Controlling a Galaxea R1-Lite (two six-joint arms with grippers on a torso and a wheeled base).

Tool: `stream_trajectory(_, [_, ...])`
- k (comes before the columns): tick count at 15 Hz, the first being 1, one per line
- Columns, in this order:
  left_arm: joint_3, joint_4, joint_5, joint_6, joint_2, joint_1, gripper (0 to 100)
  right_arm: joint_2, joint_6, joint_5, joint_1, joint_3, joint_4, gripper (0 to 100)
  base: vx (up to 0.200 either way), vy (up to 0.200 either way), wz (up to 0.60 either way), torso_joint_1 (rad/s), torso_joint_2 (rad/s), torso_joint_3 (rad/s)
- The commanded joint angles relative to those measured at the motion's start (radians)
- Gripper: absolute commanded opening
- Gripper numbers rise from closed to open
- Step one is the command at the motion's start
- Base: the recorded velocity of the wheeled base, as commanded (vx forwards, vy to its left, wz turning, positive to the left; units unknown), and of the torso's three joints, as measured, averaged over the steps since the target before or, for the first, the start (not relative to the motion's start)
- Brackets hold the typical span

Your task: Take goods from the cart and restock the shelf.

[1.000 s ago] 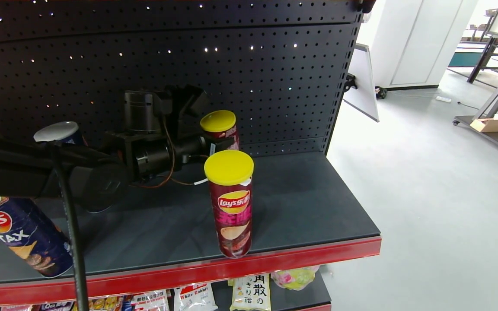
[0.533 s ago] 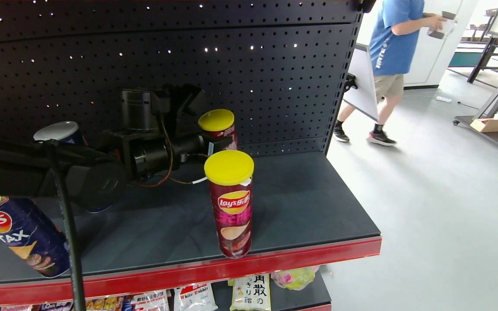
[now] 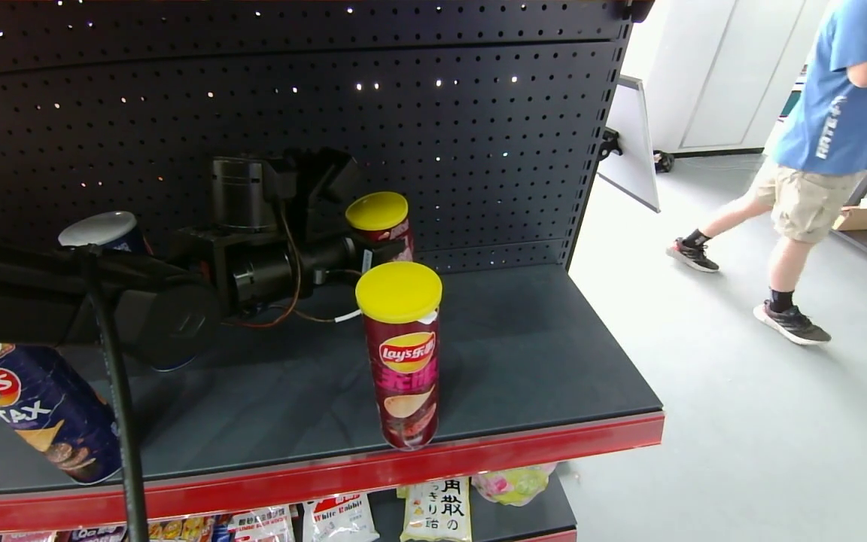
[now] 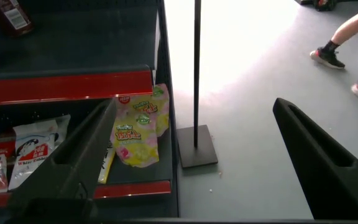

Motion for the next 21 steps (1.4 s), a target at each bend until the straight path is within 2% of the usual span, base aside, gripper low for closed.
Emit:
stream_trajectory(1, [0.003, 0.0, -0.01, 0.0, -0.002, 0.0, 0, 0.001, 0.0, 0.0, 0.0, 0.0, 0.0, 100, 0.0, 0.0, 0.0, 0.0, 0.0, 0.0])
stream_trajectory(5, [0.003, 0.0, -0.011, 0.003, 0.003, -0.001, 0, 0.001, 0.0, 0.0, 0.0, 0.0, 0.0, 100, 0.0, 0.0, 0.0, 0.0, 0.0, 0.0])
stream_trajectory(8, [0.004, 0.0, -0.011, 0.04, 0.004, 0.0, 0, 0.001, 0.0, 0.0, 0.0, 0.0, 0.0, 100, 0.0, 0.0, 0.0, 0.0, 0.0, 0.0])
stream_trajectory(12, [0.006, 0.0, -0.011, 0.04, 0.004, -0.001, 0, 0.001, 0.0, 0.0, 0.0, 0.0, -0.001, 100, 0.0, 0.0, 0.0, 0.0, 0.0, 0.0])
stream_trajectory(13, [0.006, 0.0, -0.011, 0.04, 0.004, -0.001, 100, 0.001, 0.0, 0.0, 0.0, 0.0, 0.0, 100, 0.0, 0.0, 0.0, 0.0, 0.0, 0.0])
stream_trajectory(21, [0.013, 0.0, -0.008, 0.038, -0.008, 0.0, 100, 0.001, 0.0, 0.0, 0.0, 0.0, 0.0, 100, 0.0, 0.0, 0.0, 0.0, 0.0, 0.0])
